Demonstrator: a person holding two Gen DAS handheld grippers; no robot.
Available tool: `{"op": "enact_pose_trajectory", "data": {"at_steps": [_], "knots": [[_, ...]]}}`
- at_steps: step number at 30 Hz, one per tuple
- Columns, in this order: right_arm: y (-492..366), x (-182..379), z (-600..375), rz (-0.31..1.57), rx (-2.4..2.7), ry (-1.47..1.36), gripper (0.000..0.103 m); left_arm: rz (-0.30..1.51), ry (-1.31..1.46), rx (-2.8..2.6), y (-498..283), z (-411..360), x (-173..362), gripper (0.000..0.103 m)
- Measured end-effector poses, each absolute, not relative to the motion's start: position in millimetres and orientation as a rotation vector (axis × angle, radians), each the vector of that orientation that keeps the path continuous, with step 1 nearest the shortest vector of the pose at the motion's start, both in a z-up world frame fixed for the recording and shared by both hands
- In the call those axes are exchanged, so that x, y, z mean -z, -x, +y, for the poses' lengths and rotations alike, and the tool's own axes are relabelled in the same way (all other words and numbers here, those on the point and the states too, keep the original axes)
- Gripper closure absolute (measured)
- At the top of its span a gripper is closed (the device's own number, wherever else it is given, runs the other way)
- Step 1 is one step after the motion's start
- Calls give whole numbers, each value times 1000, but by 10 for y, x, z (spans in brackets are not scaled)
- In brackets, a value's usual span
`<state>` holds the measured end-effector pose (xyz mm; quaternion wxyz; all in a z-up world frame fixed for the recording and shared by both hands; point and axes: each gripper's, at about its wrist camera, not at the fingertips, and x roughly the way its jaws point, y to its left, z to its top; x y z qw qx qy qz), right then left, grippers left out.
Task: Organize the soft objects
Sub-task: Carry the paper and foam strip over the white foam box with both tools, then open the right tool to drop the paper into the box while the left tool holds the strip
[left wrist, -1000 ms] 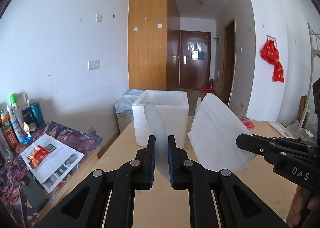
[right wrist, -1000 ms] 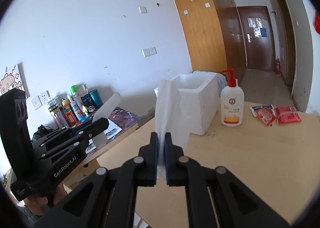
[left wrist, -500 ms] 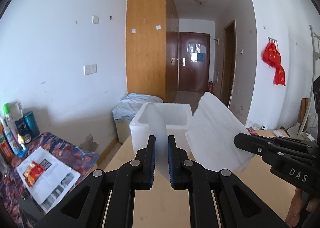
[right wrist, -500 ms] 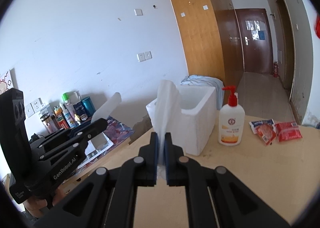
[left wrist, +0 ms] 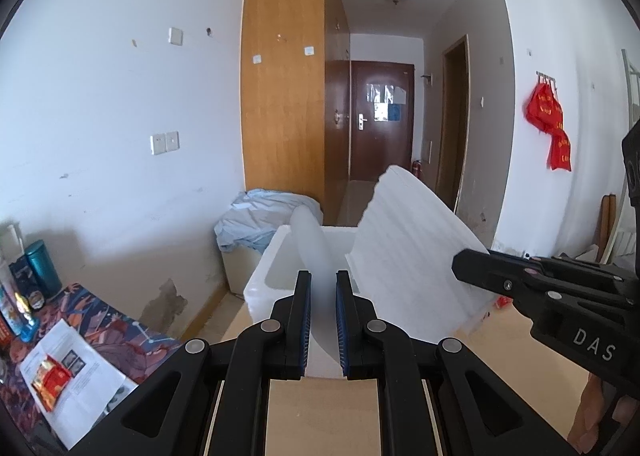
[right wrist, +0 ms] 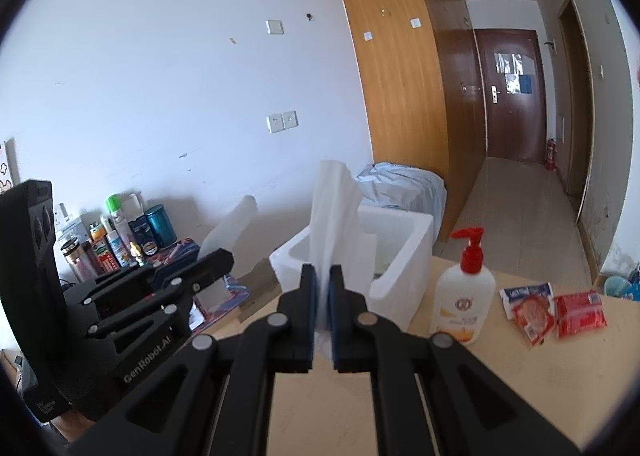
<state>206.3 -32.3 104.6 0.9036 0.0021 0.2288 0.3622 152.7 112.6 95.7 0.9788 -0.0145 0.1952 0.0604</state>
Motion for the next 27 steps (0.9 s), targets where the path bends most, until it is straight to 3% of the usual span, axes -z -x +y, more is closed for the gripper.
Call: {"op": "enact_pose_trajectory", "data": {"at_steps": [27], "knots": [[-3180, -824, 127, 518, -758, -17, 94, 479, 64, -70, -2745, 1497, -734, 91]]}}
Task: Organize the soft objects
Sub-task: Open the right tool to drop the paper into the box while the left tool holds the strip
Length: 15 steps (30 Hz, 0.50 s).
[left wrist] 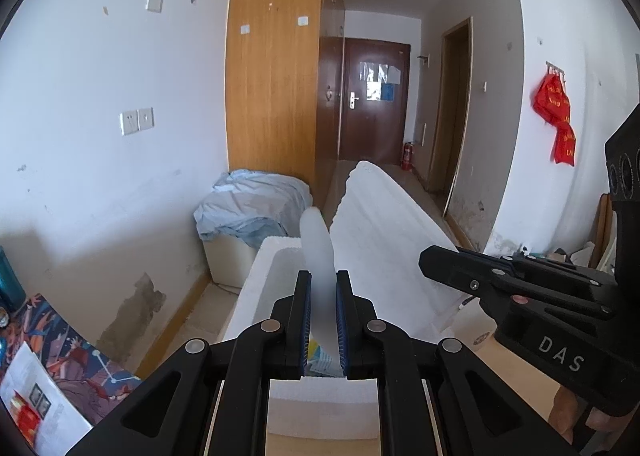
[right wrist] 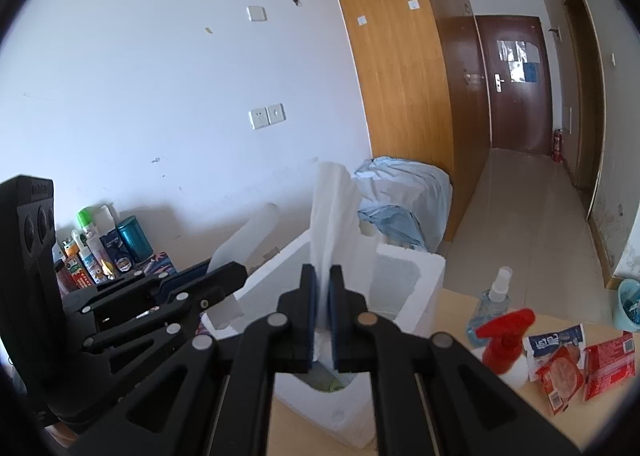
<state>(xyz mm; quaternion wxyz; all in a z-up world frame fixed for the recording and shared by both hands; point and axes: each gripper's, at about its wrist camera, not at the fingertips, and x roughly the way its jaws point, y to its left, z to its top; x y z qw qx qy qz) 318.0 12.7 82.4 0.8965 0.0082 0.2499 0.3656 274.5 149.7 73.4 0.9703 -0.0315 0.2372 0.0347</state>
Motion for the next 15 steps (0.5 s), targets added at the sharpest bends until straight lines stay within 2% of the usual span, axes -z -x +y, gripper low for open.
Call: {"op": "enact_pose_trajectory", "data": {"at_steps": [10, 11, 13, 14, 15], "knots": [[-3351, -688, 168, 579, -749, -30, 94, 487, 70, -80, -2787, 1527, -711, 91], [-3362, -689, 157, 586, -748, -33, 91, 483, 70, -83, -2784, 1528, -716, 91], [-3374, -700, 140, 586, -749, -39, 75, 487, 71, -83, -2795, 1520, -712, 91], [-3371, -710, 126, 583, -751, -45, 60, 489, 70, -84, -2801, 1522, -708, 91], [-3363, -727, 112, 577, -758, -53, 52, 489, 71, -83, -2806, 1521, -706, 91]]}}
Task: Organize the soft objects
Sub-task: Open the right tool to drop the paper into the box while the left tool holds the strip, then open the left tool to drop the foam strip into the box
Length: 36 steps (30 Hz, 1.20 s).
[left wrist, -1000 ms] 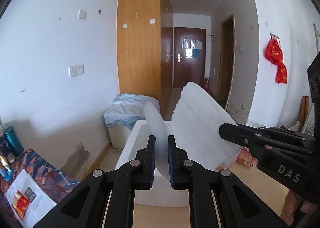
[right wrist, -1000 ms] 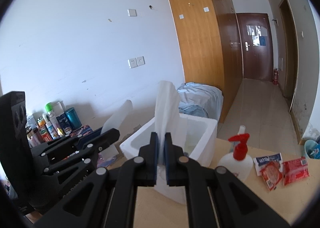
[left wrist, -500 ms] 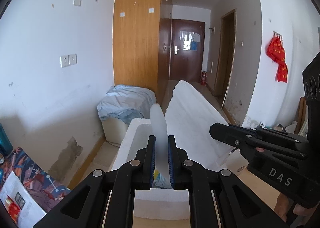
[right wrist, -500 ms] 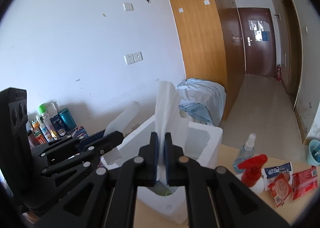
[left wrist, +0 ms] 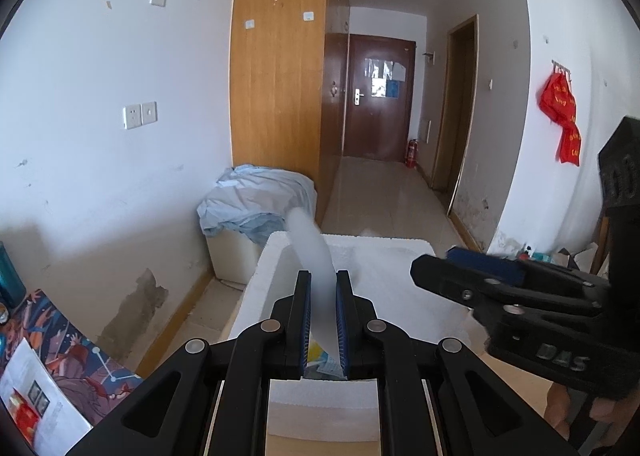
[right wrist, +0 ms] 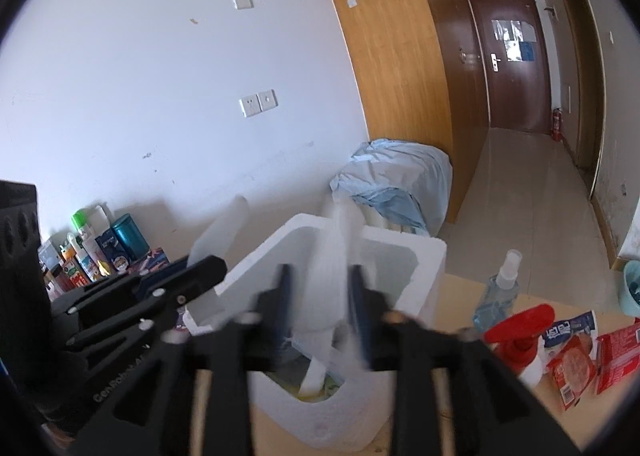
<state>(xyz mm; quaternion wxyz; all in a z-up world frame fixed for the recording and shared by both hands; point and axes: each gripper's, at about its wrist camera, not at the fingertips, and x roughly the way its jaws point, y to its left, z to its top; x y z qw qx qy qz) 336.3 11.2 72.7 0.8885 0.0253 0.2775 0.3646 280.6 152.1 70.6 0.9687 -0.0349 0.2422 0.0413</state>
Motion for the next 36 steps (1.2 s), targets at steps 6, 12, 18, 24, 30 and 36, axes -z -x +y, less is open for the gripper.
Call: {"op": "enact_pose_trajectory", "data": {"at_steps": [6, 12, 18, 24, 30, 36], "knots": [[-3337, -821, 45, 539, -750, -70, 50, 497, 60, -79, -2829, 1494, -689, 91], [-3342, -855, -2, 529, -742, -77, 50, 509, 48, -69, -2896, 1462, -654, 91], [-3323, -858, 15, 531, -743, -68, 50, 523, 46, -71, -2974, 1481, -621, 91], [-3332, -873, -28, 523, -730, -73, 50, 524, 17, -79, -3019, 1449, -581, 85], [-3316, -892, -68, 513, -727, -81, 50, 476, -10, -116, -2954, 1419, -626, 48], [-3311, -898, -114, 504, -721, -87, 50, 420, -3, -159, -2856, 1461, -690, 17]]}}
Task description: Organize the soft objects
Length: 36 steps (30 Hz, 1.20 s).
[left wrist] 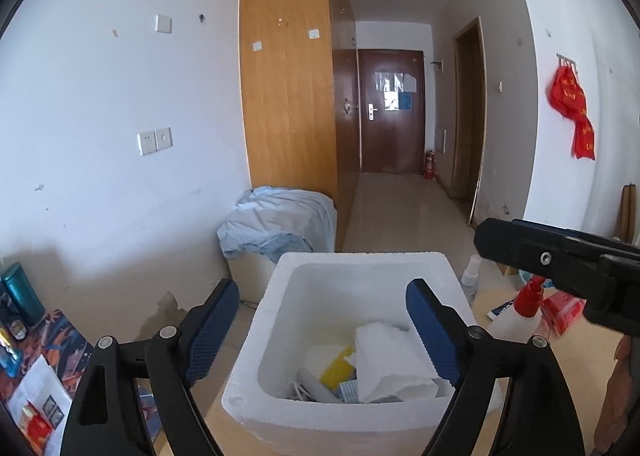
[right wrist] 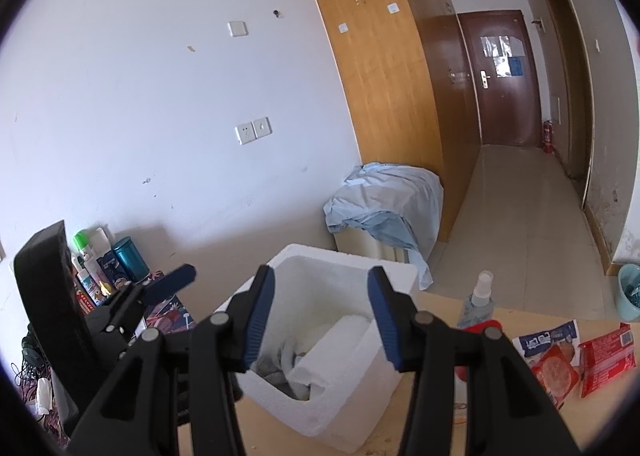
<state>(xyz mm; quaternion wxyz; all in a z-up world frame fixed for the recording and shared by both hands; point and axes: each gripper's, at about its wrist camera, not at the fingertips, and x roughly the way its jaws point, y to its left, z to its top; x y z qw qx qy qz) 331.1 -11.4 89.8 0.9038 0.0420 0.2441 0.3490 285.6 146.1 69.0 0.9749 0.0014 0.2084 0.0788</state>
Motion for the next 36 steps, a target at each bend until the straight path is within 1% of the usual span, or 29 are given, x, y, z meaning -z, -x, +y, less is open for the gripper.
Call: {"op": "enact_pose_trajectory", "data": {"at_steps": [13, 14, 15, 16, 17, 18, 19, 21, 22, 23, 28, 36], "knots": [[-3320, -891, -111, 523, -706, -82, 50, 418, -4, -171, -2727, 1433, -744, 17], [-3295, -905, -128, 520, -703, -80, 47, 413, -2, -174, -2680, 1427, -762, 17], [-3278, -918, -139, 519, -699, -80, 36, 409, 0, -175, -2649, 1419, -776, 17], [-3234, -944, -167, 512, -690, -79, 31, 405, 0, -172, -2609, 1409, -793, 17], [-3194, -962, -186, 504, -685, -76, 23, 403, -2, -174, -2570, 1391, -811, 17], [-3149, -983, -208, 495, -680, -70, 18, 401, -5, -179, -2527, 1374, -828, 16], [-3101, -999, -230, 489, -674, -61, 15, 399, -5, -181, -2485, 1362, -840, 15], [-2978, -1037, -279, 479, -659, -37, 2, 389, 7, -190, -2376, 1351, -879, 11], [-2908, -1057, -308, 468, -650, -27, 0, 383, 11, -193, -2325, 1341, -901, 8], [-2873, -1067, -319, 461, -642, -21, 0, 373, 11, -197, -2257, 1321, -927, 6], [-2581, -1119, -435, 431, -593, 25, 0, 337, -1, -220, -1974, 1203, -1035, 1], [-2274, -1150, -636, 411, -557, 39, 0, 318, -2, -213, -1665, 1004, -1122, 0]]}}
